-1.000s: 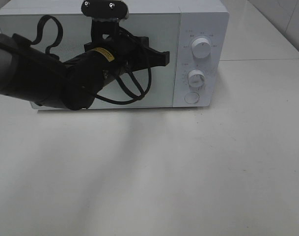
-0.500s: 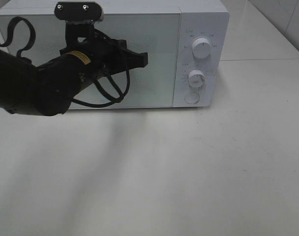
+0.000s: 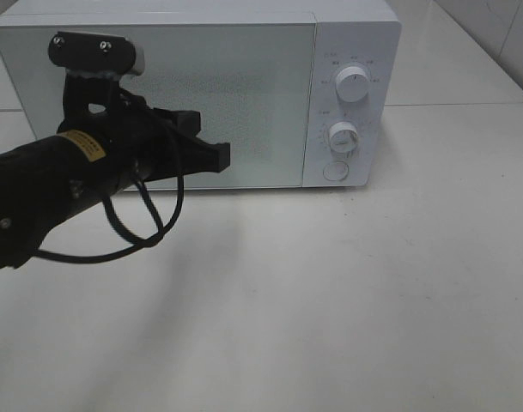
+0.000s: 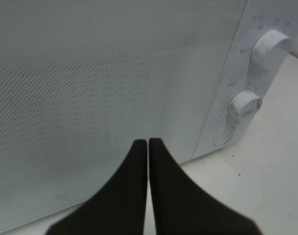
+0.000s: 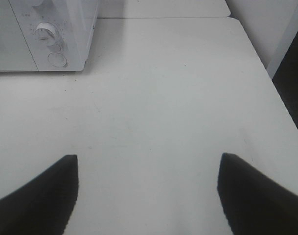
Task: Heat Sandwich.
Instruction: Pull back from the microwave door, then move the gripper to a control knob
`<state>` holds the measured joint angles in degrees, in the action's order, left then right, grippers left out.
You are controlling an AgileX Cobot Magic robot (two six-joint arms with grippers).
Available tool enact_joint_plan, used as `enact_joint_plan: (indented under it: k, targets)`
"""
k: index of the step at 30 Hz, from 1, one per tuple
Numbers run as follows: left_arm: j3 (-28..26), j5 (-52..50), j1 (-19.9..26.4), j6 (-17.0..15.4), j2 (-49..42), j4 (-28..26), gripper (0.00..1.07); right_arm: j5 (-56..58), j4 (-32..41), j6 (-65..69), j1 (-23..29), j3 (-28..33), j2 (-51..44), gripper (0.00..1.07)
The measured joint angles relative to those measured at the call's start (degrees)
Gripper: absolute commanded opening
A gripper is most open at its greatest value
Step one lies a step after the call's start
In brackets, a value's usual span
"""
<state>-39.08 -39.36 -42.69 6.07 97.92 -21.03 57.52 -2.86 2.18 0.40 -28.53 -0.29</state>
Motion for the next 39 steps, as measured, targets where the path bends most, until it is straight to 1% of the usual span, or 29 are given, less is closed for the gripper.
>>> enact_joint_plan:
  k: [1, 2, 3, 4, 5, 7, 10, 12, 13, 16, 17, 18, 20, 21, 22, 23, 25, 26, 27, 28, 29, 30, 31, 32, 33, 34, 35, 36, 39]
  targets:
    - [1.1, 0.1, -0.1, 0.0, -0.8, 0.3, 0.39, 0.0, 0.0, 0.0, 0.0, 0.0, 0.0, 0.75]
    - [2.3, 0.1, -0.3, 0.0, -1.6, 0.3, 0.57, 0.0, 0.0, 0.0, 0.0, 0.0, 0.0, 0.75]
    - [2.3, 0.1, -0.3, 0.0, -1.6, 0.3, 0.57, 0.0, 0.0, 0.0, 0.0, 0.0, 0.0, 0.75]
    - [4.3, 0.1, -0.5, -0.3, -2.9, 0.3, 0.92, 0.0, 0.0, 0.0, 0.0, 0.0, 0.0, 0.75]
    - [5.2, 0.1, -0.5, -0.5, -3.5, 0.3, 1.02, 0.0, 0.0, 0.0, 0.0, 0.0, 0.0, 0.75]
    - [7.0, 1.9, -0.5, -1.1, -5.0, 0.3, 0.99, 0.0, 0.0, 0.0, 0.0, 0.0, 0.0, 0.75]
    - [8.1, 4.1, -0.5, -1.1, -6.3, 0.3, 0.98, 0.0, 0.0, 0.0, 0.0, 0.0, 0.0, 0.75]
    - [8.5, 8.5, -0.5, -1.3, -8.3, 0.3, 0.98, 0.0, 0.0, 0.0, 0.0, 0.0, 0.0, 0.75]
    - [8.5, 8.5, -0.5, -1.3, -8.3, 0.3, 0.98, 0.0, 0.0, 0.0, 0.0, 0.0, 0.0, 0.75]
    - [8.4, 15.0, -0.5, -1.3, -10.3, 0.3, 0.98, 0.0, 0.0, 0.0, 0.0, 0.0, 0.0, 0.75]
    - [7.4, 20.2, 0.1, -1.3, -11.3, 0.3, 0.98, 0.0, 0.0, 0.0, 0.0, 0.0, 0.0, 0.75]
    - [7.4, 20.2, 0.1, -1.3, -11.3, 0.3, 0.98, 0.0, 0.0, 0.0, 0.0, 0.0, 0.0, 0.75]
    - [6.2, 26.0, 1.1, -1.3, -12.1, 0.3, 0.98, 0.0, 0.0, 0.0, 0.0, 0.0, 0.0, 0.75]
    - [5.5, 29.5, 1.8, -1.3, -12.4, 0.3, 0.98, 0.0, 0.0, 0.0, 0.0, 0.0, 0.0, 0.75]
    - [4.0, 36.4, 3.1, -1.3, -12.6, 0.3, 0.98, 0.0, 0.0, 0.0, 0.0, 0.0, 0.0, 0.75]
    - [4.0, 36.4, 3.1, -1.3, -12.6, 0.3, 0.98, 0.0, 0.0, 0.0, 0.0, 0.0, 0.0, 0.75]
    - [2.4, 44.7, 4.4, -1.3, -12.7, 0.3, 0.98, 0.0, 0.0, 0.0, 0.0, 0.0, 0.0, 0.75]
    - [0.7, 51.8, 5.4, -1.3, -12.8, 0.7, 0.98, 0.0, 0.0, 0.0, 0.0, 0.0, 0.0, 0.75]
    - [0.0, 55.5, 5.9, -1.3, -12.9, 1.1, 0.98, 0.0, 0.0, 0.0, 0.0, 0.0, 0.0, 0.75]
    - [0.0, 55.5, 5.9, -1.3, -12.9, 1.1, 0.98, 0.0, 0.0, 0.0, 0.0, 0.0, 0.0, 0.75]
    - [-0.6, 58.4, 6.4, -1.3, -12.9, 1.7, 0.98, 0.0, 0.0, 0.0, 0.0, 0.0, 0.0, 0.75]
    - [-1.5, 61.8, 6.8, -1.3, -12.9, 2.3, 0.98, 0.0, 0.0, 0.0, 0.0, 0.0, 0.0, 0.75]
    - [-3.0, 68.9, 7.5, -1.3, -12.9, 3.8, 0.98, 0.0, 0.0, 0.0, 0.0, 0.0, 0.0, 0.75]
    - [-3.8, 72.4, 7.8, -1.3, -12.9, 4.6, 0.98, 0.0, 0.0, 0.0, 0.0, 0.0, 0.0, 0.75]
    - [-3.8, 72.4, 7.8, -1.3, -12.9, 4.6, 0.98, 0.0, 0.0, 0.0, 0.0, 0.0, 0.0, 0.75]
    - [-4.6, 75.1, 8.2, -1.3, -12.9, 5.1, 0.98, 0.0, 0.0, 0.0, 0.0, 0.0, 0.0, 0.75]
    - [-5.3, 80.3, 8.9, -1.3, -13.3, 5.6, 0.98, 0.0, 0.0, 0.0, 0.0, 0.0, 0.0, 0.75]
    - [-5.5, 82.2, 9.4, -1.3, -13.6, 5.9, 0.98, 0.0, 0.0, 0.0, 0.0, 0.0, 0.0, 0.75]
    - [-5.6, 84.7, 10.5, -1.3, -14.7, 6.0, 0.98, 0.0, 0.0, 0.0, 0.0, 0.0, 0.0, 0.75]
